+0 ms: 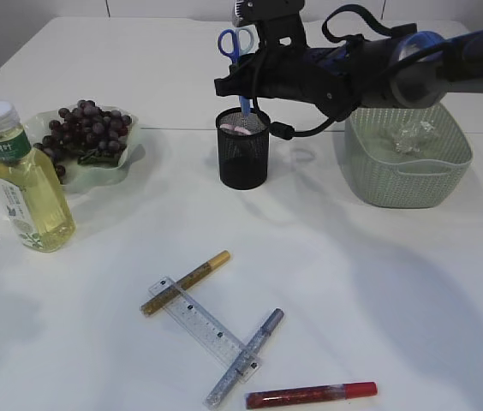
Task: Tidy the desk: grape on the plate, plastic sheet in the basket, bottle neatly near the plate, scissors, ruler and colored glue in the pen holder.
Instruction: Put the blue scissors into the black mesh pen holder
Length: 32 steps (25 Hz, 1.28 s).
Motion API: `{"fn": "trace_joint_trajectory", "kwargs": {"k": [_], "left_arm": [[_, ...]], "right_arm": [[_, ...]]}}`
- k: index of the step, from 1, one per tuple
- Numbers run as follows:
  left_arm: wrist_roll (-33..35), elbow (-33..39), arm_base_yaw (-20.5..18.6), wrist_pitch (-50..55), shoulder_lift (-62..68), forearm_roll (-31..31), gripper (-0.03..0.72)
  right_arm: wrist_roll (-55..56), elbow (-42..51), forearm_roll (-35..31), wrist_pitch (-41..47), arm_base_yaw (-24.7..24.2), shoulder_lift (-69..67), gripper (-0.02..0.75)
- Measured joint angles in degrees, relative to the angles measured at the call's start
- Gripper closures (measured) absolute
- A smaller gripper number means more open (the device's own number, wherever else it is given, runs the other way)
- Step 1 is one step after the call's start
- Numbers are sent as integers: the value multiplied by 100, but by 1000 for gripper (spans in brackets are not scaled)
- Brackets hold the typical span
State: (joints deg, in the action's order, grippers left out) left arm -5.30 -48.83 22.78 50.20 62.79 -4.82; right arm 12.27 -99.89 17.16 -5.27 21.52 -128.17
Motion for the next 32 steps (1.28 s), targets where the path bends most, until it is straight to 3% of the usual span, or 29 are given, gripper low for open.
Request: {"fn": "trace_joint_trajectory", "kwargs": {"k": [20,32], "left_arm": [[0,0,0,-117,0,64,417],[0,0,0,-117,0,64,417]], "right_arm": [[7,-11,12,-248,-28,-322,522],[7,-19,23,42,-28,-322,521]]}}
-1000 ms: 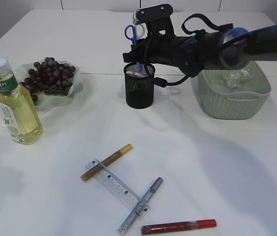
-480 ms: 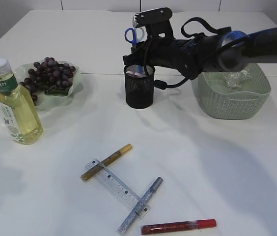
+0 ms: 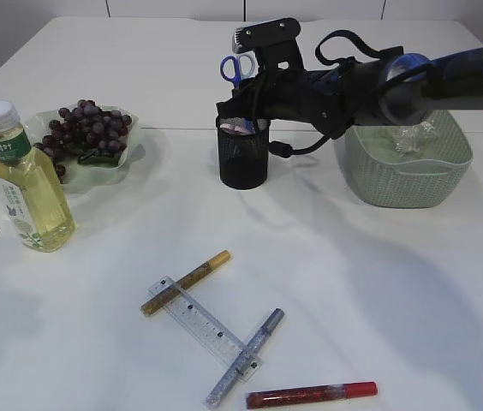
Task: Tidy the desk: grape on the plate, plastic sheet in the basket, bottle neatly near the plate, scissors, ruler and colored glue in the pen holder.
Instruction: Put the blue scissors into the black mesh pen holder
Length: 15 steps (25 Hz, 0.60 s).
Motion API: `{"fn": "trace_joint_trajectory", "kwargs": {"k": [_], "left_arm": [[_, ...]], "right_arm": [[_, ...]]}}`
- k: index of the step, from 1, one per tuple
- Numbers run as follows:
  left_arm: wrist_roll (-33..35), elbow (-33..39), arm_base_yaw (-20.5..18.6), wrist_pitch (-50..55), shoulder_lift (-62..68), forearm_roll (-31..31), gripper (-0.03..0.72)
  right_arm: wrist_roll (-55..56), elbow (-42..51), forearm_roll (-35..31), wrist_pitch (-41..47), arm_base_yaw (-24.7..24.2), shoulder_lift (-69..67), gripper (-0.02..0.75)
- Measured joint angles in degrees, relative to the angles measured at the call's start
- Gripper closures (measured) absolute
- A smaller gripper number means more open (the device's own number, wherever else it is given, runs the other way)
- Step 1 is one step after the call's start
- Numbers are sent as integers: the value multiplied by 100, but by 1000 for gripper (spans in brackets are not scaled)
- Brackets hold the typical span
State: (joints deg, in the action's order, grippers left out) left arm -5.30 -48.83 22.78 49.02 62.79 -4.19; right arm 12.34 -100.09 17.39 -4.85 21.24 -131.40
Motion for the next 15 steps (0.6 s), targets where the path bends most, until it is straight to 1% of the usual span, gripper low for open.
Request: {"fn": "trace_joint_trajectory", "kwargs": {"k": [15], "left_arm": [[0,0,0,-25,0,0,418]], "right_arm": [[0,0,0,200,0,0,512]]}}
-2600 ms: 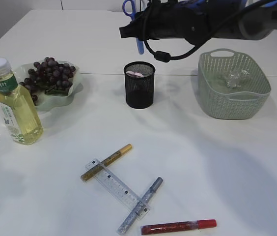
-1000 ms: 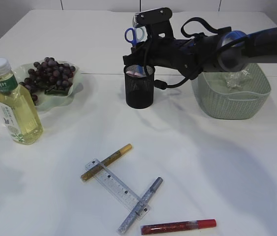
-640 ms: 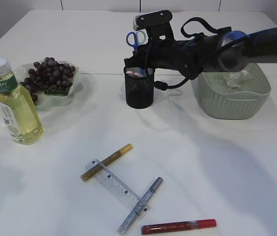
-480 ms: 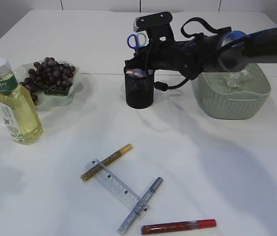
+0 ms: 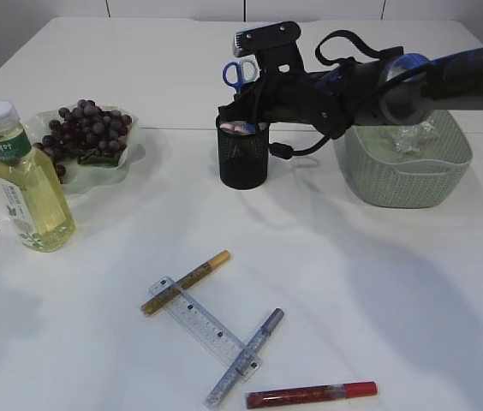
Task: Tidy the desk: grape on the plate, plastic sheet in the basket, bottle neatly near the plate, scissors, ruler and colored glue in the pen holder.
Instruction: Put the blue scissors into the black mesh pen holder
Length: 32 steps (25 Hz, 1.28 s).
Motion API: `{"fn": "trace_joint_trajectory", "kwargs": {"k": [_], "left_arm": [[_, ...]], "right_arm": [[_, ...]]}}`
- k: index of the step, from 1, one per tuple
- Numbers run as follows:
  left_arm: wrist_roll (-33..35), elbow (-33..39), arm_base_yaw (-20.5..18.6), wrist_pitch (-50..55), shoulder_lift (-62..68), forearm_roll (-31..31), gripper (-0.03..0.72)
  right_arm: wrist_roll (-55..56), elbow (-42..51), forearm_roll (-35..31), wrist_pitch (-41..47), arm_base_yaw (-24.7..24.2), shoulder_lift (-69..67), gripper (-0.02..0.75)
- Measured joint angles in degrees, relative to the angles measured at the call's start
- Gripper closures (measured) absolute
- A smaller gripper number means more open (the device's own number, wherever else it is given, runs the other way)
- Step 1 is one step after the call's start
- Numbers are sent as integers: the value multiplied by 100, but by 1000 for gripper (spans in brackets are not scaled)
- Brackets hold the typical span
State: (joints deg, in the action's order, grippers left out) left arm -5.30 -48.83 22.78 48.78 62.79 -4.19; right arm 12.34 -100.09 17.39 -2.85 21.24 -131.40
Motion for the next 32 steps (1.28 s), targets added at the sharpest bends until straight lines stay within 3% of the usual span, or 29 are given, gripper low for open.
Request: {"fn": "trace_joint_trajectory", "kwargs": {"k": [10,20,28,32], "left_arm": [[0,-352,0,0,0,8,418],[0,-364,0,-2,0,22,418],[-37,-364,0,-2,0,10,418],[-47,-364,0,9,0,-41,378]], "right_arm": [[119,0,0,481,21,46,457],[123,-31,-86,1278,221,636,454],[134,-31,-451,3662,459,1551,454],[97,-148,-557,5061,681,1857,454]]}}
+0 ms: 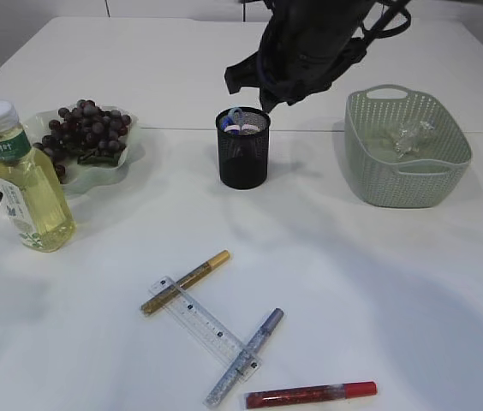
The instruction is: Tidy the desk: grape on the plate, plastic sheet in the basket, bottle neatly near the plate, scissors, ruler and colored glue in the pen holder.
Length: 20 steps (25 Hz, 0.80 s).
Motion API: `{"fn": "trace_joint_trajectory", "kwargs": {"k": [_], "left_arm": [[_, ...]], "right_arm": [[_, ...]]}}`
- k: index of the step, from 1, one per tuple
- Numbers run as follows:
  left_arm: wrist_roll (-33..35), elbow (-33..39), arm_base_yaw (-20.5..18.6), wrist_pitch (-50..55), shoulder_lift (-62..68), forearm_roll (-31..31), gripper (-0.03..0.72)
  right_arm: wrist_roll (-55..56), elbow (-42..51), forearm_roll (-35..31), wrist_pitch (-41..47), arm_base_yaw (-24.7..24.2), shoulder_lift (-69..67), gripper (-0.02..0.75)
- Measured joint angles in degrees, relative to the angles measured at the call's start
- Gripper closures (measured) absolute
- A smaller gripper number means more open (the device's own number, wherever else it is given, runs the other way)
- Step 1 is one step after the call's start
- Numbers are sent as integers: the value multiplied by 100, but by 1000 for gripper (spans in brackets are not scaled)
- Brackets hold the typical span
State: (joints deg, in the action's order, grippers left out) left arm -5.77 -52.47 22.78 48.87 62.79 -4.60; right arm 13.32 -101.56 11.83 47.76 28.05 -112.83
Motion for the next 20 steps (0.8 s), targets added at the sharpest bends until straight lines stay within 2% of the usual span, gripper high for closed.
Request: {"fn": "trace_joint_trajectory", "kwargs": {"k": [4,7,10,15,20], "left_arm": [[-155,0,0,162,0,-158,302],[-274,0,0,323,0,-192,274],[-300,0,0,463,0,-166,267],[-310,0,0,634,0,-101,260],[-310,0,0,742,0,-49,258]], "right_arm": [[-69,-293,-121,1442,159,40,454],[-221,-399,-349,2126,182,40,454],[-439,-421,-590,2253,195,40,411],[-573,-432,-886,2280,569,40,264],[-591,-440,-1183,2284,987,-122,237]]}}
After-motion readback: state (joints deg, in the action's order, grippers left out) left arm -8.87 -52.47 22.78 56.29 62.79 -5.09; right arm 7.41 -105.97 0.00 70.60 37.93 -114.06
